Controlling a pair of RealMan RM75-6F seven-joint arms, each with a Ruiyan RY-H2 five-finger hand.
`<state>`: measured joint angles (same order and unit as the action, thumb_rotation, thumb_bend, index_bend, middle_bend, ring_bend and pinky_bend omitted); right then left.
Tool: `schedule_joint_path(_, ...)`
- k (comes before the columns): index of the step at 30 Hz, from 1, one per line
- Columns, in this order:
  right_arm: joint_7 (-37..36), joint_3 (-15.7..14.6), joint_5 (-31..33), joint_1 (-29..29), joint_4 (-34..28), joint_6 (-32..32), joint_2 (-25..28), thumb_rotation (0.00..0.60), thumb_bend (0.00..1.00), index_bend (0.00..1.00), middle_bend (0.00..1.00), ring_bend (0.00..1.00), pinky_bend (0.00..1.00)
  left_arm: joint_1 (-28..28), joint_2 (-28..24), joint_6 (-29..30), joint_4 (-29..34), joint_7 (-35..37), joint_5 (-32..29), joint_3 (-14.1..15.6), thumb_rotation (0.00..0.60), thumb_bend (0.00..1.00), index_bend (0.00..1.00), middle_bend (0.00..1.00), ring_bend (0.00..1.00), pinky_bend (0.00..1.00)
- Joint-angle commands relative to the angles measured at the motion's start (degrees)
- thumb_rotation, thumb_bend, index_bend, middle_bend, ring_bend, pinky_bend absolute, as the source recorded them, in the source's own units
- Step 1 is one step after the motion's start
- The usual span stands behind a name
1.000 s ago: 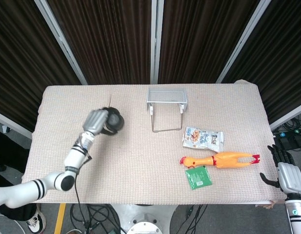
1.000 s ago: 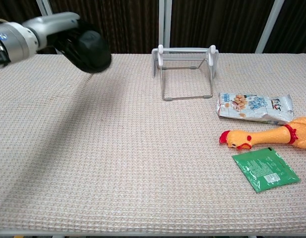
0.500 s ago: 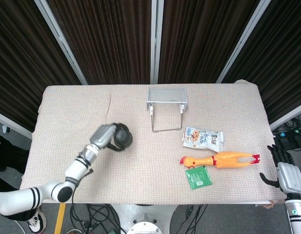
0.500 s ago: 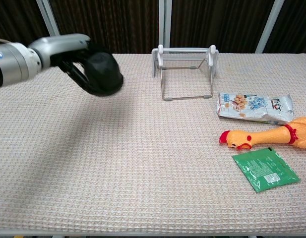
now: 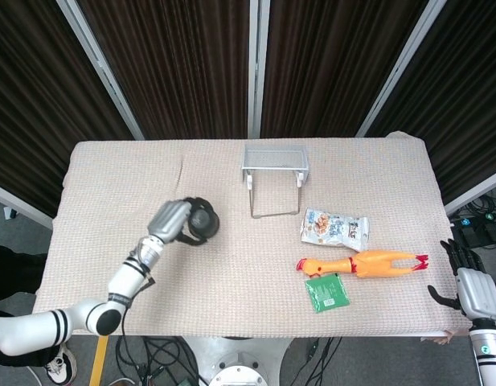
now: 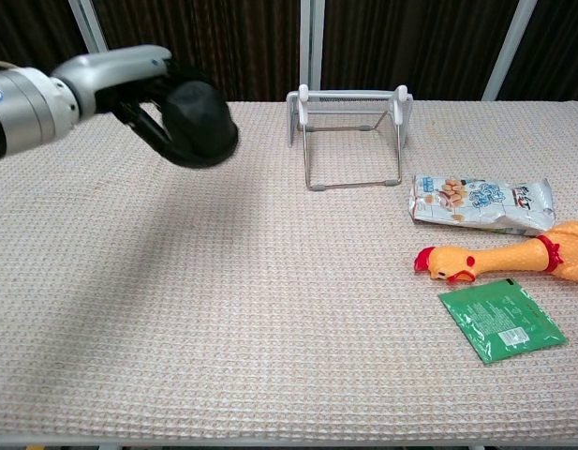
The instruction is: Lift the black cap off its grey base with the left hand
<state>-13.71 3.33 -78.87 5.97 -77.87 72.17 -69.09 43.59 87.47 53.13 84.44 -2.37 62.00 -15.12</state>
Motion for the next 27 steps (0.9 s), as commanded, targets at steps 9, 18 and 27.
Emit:
schedule_joint_path(9,2.1,0.8,-2.1,-0.2,-4.4,3.9,2.2,0.6,0.19,0.0,0.0,0.0,0.0,-3.0,1.7,3.0,-2.8,-2.9,2.1,4.9,0.6,0.23,0.36,0.39,0.29,0.38)
schedule_joint_path(18,6.8,1.9,-2.9,0.4,-8.4,6.0,4.2,0.6,0.19,0.0,0.0,0.0,0.0,-4.1,4.8,1.2,-4.3,-0.6,4.8,7.9,0.6,0.23,0.36,0.39,0.29,0.38)
schedule_joint_path(27,13.3,2.2,-3.6,1.0,-9.9,7.3,4.7,0.6,0.19,0.0,0.0,0.0,0.0,-4.2,7.4,1.0,-7.4,1.8,5.9,7.3,0.6,0.23,0.36,0.39,0.29,0.38)
